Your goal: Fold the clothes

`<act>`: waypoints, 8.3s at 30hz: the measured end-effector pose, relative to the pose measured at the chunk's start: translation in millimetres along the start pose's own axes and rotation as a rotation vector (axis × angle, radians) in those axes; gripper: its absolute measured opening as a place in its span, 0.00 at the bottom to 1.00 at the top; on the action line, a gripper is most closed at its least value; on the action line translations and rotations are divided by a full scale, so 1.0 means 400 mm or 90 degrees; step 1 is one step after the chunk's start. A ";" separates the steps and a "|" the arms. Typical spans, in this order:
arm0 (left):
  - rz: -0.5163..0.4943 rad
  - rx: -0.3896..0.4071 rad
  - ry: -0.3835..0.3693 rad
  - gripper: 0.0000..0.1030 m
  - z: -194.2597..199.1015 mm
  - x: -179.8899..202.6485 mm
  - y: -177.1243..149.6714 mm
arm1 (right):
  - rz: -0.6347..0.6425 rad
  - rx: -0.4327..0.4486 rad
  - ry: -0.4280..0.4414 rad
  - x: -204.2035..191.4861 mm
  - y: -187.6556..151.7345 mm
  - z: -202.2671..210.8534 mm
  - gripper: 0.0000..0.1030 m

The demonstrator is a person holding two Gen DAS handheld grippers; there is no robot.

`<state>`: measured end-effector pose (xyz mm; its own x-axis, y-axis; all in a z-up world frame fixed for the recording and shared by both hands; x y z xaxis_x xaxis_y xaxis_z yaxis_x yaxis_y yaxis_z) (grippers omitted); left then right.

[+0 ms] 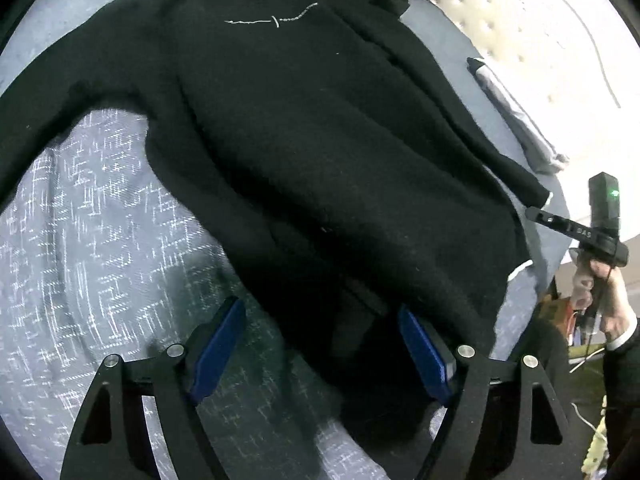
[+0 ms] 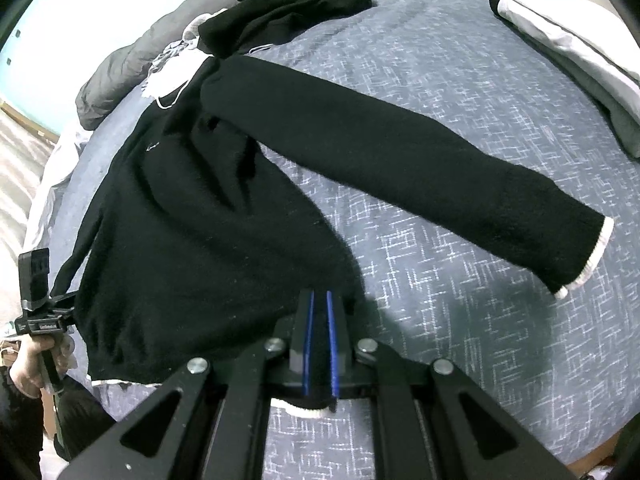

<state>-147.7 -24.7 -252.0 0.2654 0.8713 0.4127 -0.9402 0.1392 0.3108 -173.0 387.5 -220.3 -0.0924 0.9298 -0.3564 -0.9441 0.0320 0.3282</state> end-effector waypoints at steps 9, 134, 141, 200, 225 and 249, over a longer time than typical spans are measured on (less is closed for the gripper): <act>-0.024 -0.017 -0.044 0.80 0.039 0.037 -0.030 | -0.004 0.001 0.005 -0.002 -0.005 0.003 0.06; 0.035 -0.011 0.125 0.44 0.261 -0.165 -0.154 | 0.076 -0.074 -0.094 -0.092 -0.137 -0.048 0.02; 0.059 0.022 0.124 0.44 0.271 -0.200 -0.121 | 0.067 -0.080 -0.056 -0.102 -0.123 -0.016 0.03; -0.074 0.080 0.200 0.09 -0.003 -0.534 0.698 | 0.333 0.083 -0.053 -0.431 0.785 -0.483 0.09; -0.069 0.074 0.299 0.08 -0.006 -0.587 0.855 | 0.287 0.124 -0.133 -0.401 0.967 -0.544 0.09; -0.006 0.141 0.227 0.25 0.162 -0.562 0.719 | 0.130 0.119 0.013 -0.123 0.927 -0.303 0.51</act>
<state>-464.0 -211.0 -199.8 0.1459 0.9843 0.0989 -0.8590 0.0765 0.5062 -557.0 309.3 -187.1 -0.2833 0.9166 -0.2823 -0.8303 -0.0871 0.5505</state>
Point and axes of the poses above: each gripper's, at about its wrist camera, not at the fingertips, and z roughly against the way its jaws point, x to its right, y to its top, the point moved 1 cm from there along -z, roughly the way its jaws point, and after that the axes turned 4 degrees about -z, right-handed, at the moved point
